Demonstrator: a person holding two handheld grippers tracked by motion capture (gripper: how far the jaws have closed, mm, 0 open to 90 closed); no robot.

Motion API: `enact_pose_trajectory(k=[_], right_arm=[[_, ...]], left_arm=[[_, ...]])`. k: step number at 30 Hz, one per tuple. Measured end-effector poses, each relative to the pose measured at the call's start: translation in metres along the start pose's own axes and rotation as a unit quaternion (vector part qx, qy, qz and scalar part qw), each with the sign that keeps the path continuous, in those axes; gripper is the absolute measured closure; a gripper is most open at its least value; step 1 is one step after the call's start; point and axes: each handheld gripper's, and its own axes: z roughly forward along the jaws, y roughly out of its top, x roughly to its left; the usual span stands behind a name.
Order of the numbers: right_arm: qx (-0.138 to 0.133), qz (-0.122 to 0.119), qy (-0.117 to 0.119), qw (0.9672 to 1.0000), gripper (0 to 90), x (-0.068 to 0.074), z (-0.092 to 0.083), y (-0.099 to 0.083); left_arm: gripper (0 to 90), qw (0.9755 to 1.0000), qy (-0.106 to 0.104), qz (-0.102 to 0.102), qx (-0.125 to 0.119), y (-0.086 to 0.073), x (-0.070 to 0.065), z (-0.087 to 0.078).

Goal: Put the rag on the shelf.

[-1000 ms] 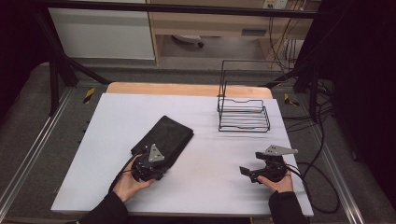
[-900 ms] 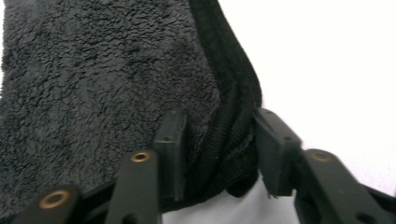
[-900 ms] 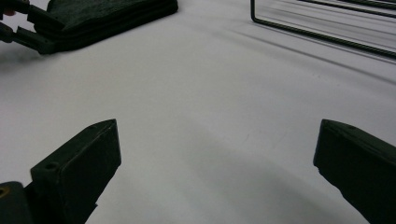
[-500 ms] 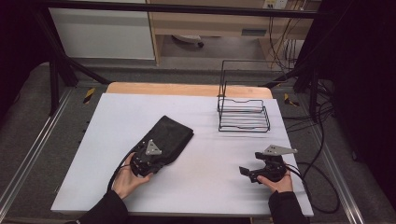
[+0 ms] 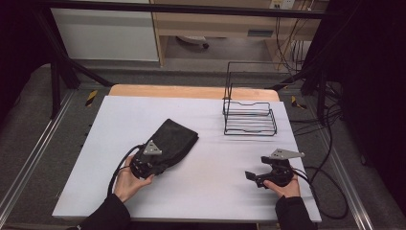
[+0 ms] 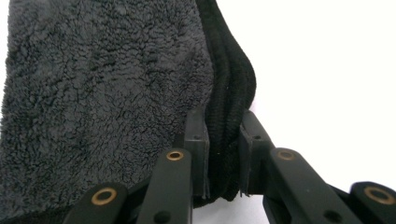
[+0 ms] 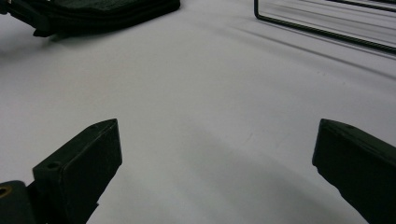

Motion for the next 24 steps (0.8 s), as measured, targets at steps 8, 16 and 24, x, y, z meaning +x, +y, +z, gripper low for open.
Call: enact_pose_trajectory(k=[8, 16, 24], right_arm=[[0.002, 0.000, 0.002, 1.0000, 2.3, 0.000, 0.000, 0.000], [0.002, 0.001, 0.003, 1.0000, 2.4, 0.000, 0.000, 0.000], [0.004, 0.002, 0.003, 1.0000, 2.6, 0.000, 0.000, 0.000]], left_arm=[[76.9, 0.9997, -0.024, -0.003, -0.008, 0.005, -0.009, -0.006], [76.9, 0.9983, -0.057, -0.008, -0.011, 0.008, -0.026, -0.006], [76.8, 0.9973, -0.073, -0.005, -0.009, 0.010, -0.044, -0.003]])
